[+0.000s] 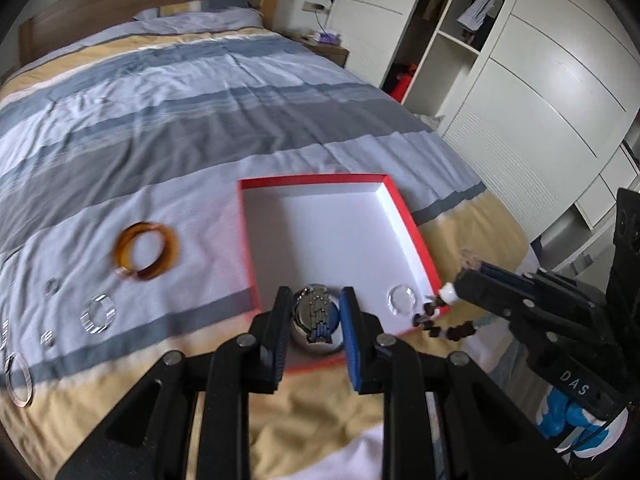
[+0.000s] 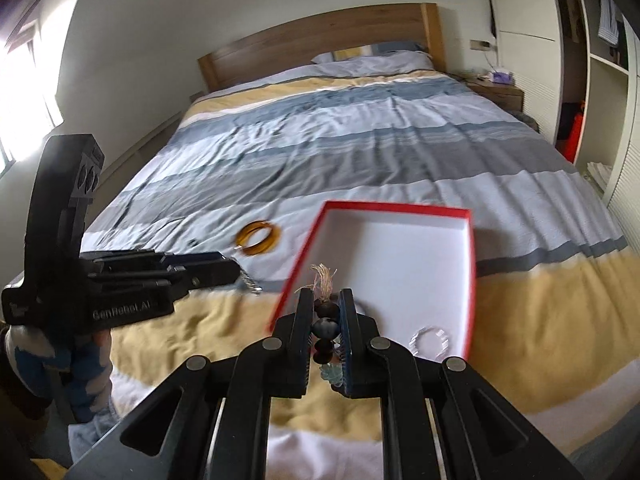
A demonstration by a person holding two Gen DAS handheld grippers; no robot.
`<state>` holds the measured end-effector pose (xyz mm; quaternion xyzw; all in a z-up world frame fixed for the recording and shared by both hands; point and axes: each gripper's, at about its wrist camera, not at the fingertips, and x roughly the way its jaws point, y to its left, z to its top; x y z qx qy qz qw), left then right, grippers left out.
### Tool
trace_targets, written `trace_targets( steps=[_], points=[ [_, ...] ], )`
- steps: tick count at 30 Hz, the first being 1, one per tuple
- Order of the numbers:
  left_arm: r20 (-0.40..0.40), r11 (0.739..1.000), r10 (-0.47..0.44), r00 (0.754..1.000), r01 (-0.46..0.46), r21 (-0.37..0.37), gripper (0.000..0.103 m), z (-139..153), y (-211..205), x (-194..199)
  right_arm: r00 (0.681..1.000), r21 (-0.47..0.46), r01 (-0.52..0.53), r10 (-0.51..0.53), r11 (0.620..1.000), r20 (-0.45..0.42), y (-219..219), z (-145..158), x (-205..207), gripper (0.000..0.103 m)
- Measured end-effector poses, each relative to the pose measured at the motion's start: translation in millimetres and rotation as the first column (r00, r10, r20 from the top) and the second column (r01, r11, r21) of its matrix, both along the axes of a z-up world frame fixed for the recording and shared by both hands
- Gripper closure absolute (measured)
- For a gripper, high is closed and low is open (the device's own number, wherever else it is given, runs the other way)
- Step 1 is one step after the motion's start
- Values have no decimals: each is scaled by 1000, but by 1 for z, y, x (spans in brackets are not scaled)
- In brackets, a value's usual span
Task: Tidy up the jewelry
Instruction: 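Carry the watch and beaded bracelet into the red box and release both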
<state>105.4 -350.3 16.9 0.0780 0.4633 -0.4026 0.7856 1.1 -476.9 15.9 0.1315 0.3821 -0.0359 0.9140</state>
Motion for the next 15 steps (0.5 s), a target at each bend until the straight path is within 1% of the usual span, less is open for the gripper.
trace_targets(
  steps=[3, 6, 10, 15],
  points=[
    [-30, 1000, -3, 1000, 3, 18, 81, -21, -28, 16, 999, 7, 17, -17, 1000, -27, -26, -18, 23, 91],
    [-49, 999, 6, 999, -3, 52, 81, -45, -52, 36, 998, 10, 28, -28, 1000, -57, -47, -38, 43, 91],
    [-57, 997, 41, 998, -37, 73, 81, -65, -70, 67, 996, 6, 40, -40, 999, -77, -70, -59, 73, 91],
    [-67, 993, 65, 996, -58, 103, 81, -86, -85, 91, 995, -12, 51, -52, 999, -80, -87, -74, 99, 91]
  ],
)
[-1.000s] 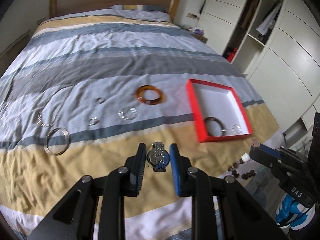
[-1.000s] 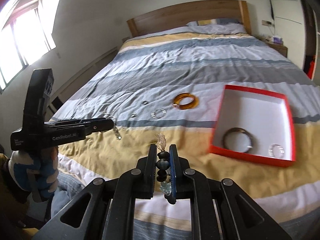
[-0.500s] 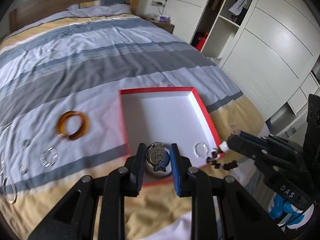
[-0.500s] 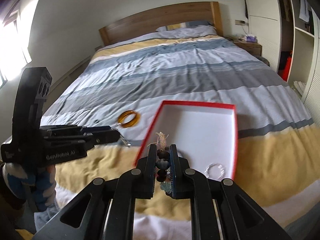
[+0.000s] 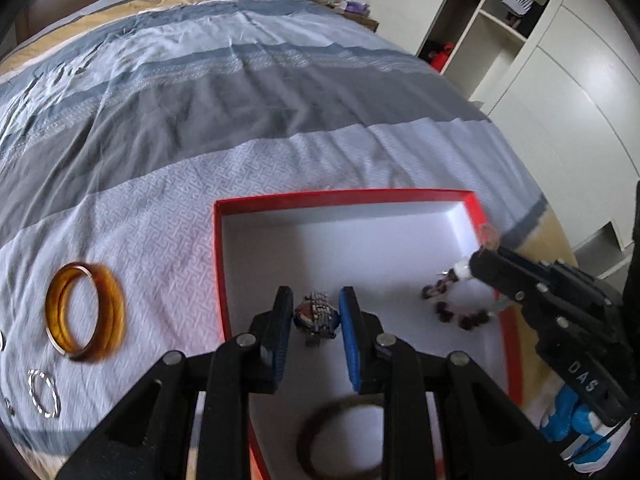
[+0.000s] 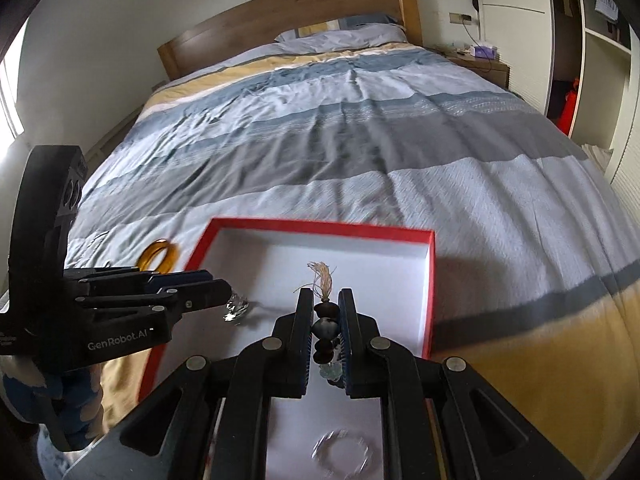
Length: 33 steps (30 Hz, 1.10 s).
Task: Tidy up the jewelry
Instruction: 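Carry the watch and beaded bracelet into the red box and release both, then withdraw both tools from the box back over the bed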
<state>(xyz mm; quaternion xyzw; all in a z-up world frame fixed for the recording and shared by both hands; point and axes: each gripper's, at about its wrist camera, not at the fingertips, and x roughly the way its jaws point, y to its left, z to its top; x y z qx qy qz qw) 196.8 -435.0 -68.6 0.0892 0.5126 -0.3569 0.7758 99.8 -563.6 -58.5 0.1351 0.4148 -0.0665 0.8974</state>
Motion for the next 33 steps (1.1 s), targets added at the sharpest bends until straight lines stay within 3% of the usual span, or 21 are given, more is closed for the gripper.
trace_targets(
  steps=[11, 14, 17, 20, 33],
  points=[
    [66, 999, -10, 998, 8, 34, 80, -18, -8, -4, 997, -39, -8, 6, 999, -72, -13, -28, 13, 90],
    [66, 999, -11, 998, 9, 32, 79, -17, -9, -5, 996, -48, -5, 1, 999, -85, -14, -31, 11, 79],
    [49, 1000, -9, 999, 9, 18, 70, -14, -6, -8, 996, -48, -11, 7, 999, -85, -14, -28, 9, 71],
    [45, 1000, -13, 999, 13, 5, 68, -7, -3, -13, 997, -66, -13, 8, 998, -76, -10, -20, 3, 65],
    [118, 998, -22, 993, 30, -60, 67, 65, 43, -64, 996, -100, 85, -85, 991, 10, -6, 51, -70, 61]
  ],
)
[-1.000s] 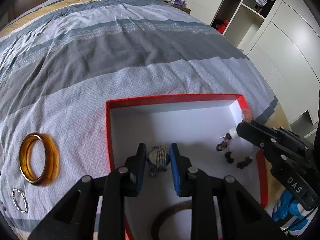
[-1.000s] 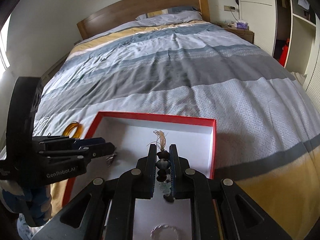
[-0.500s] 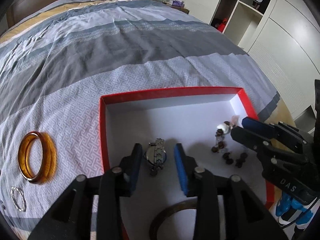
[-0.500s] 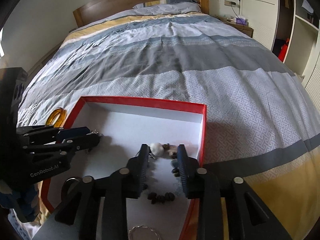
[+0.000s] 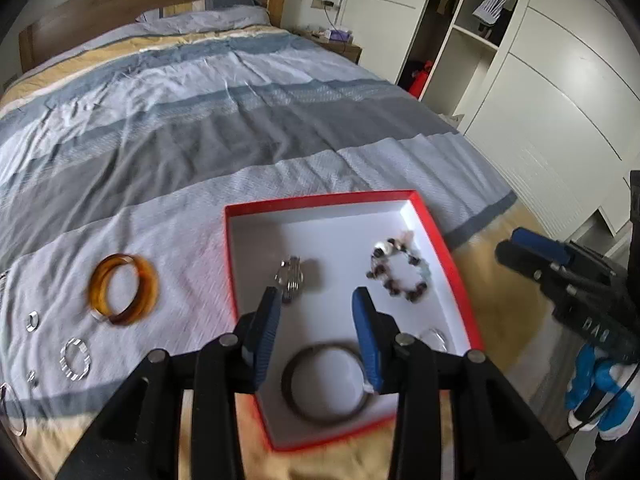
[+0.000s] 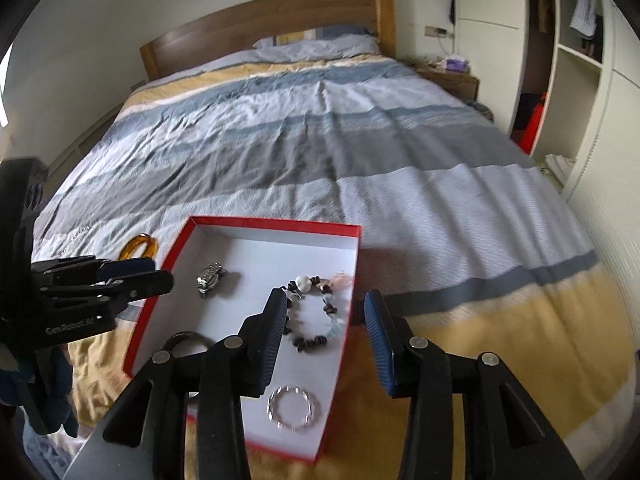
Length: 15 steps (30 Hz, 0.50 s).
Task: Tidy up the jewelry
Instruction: 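Withdraw both tools from the box back over the bed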
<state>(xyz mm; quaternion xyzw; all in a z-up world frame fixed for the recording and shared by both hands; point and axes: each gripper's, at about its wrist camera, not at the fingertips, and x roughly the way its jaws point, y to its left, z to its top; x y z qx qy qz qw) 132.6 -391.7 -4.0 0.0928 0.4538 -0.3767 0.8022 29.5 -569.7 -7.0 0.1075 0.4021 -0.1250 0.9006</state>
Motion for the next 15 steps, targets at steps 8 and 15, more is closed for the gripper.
trace_targets(
  steps=[8, 15],
  points=[
    [63, 997, 61, 996, -64, 45, 67, 32, 80, -39, 995, 21, -5, 2, 1000, 102, 45, 49, -50, 57],
    [134, 984, 162, 978, -171, 59, 66, 52, 174, -62, 986, 31, -51, 45, 998, 161, 98, 70, -81, 52]
  ],
)
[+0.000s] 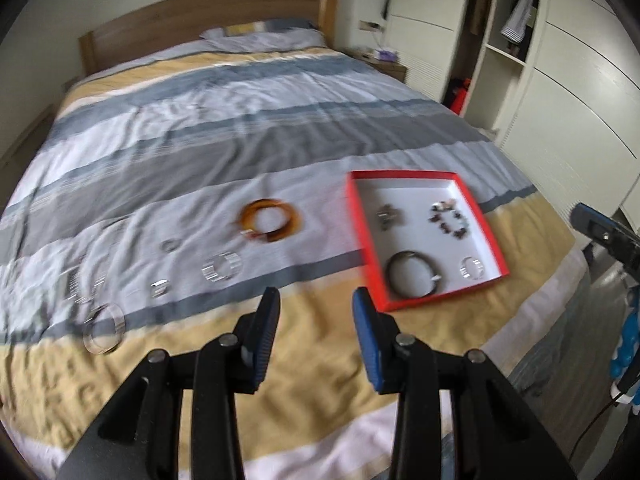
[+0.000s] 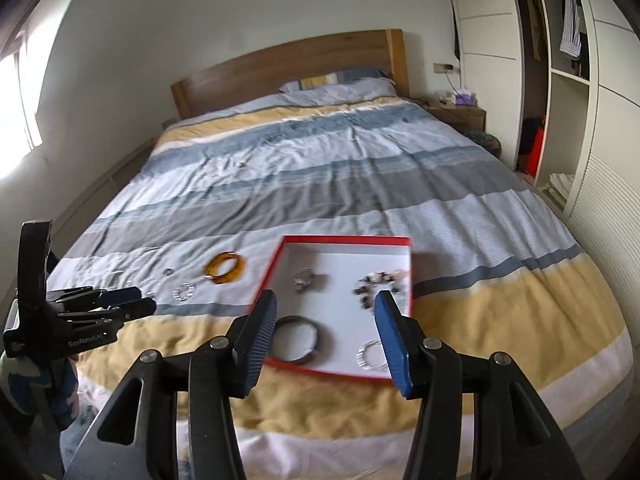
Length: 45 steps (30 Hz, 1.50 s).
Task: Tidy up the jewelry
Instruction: 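Withdraw both tools from the box back over the bed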
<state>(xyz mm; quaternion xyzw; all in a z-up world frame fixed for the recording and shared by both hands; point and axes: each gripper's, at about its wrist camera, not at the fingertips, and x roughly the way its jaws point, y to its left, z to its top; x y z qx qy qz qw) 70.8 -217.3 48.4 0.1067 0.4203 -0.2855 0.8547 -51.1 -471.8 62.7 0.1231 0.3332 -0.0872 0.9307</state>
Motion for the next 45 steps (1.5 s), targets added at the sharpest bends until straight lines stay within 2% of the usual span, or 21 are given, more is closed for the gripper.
trace_targets(
  steps=[3, 8, 13, 20, 28, 35, 41, 45],
  points=[
    [22, 998, 55, 998, -55, 2, 59, 6, 43, -8, 1000, 7, -18, 18, 1000, 18, 24, 6, -10, 52],
    [52, 989, 145, 988, -145, -8, 57, 17, 108, -21, 998, 12, -48, 47, 999, 42, 56, 13, -26, 52],
    [77, 971, 237, 969, -234, -41, 56, 29, 170, -41, 995, 9, -75, 75, 997, 68, 88, 25, -40, 52],
    [118, 940, 341, 933, -333, -77, 54, 41, 227, -71, 985, -24, -125, 127, 992, 113, 129, 46, -64, 50],
    [152, 921, 389, 909, -380, -85, 47, 48, 257, -88, 974, -41, -167, 171, 985, 151, 157, 60, -78, 48],
    [148, 894, 447, 882, -436, -98, 45, 41, 276, -80, 972, -31, -187, 189, 982, 138, 165, 53, -66, 48],
    [149, 872, 489, 859, -485, -69, 44, 16, 280, -63, 978, -19, -177, 178, 984, 106, 167, 32, -44, 48],
    [136, 871, 491, 861, -490, -44, 44, -7, 275, -48, 981, -9, -182, 182, 983, 73, 170, 14, -21, 48]
  ],
)
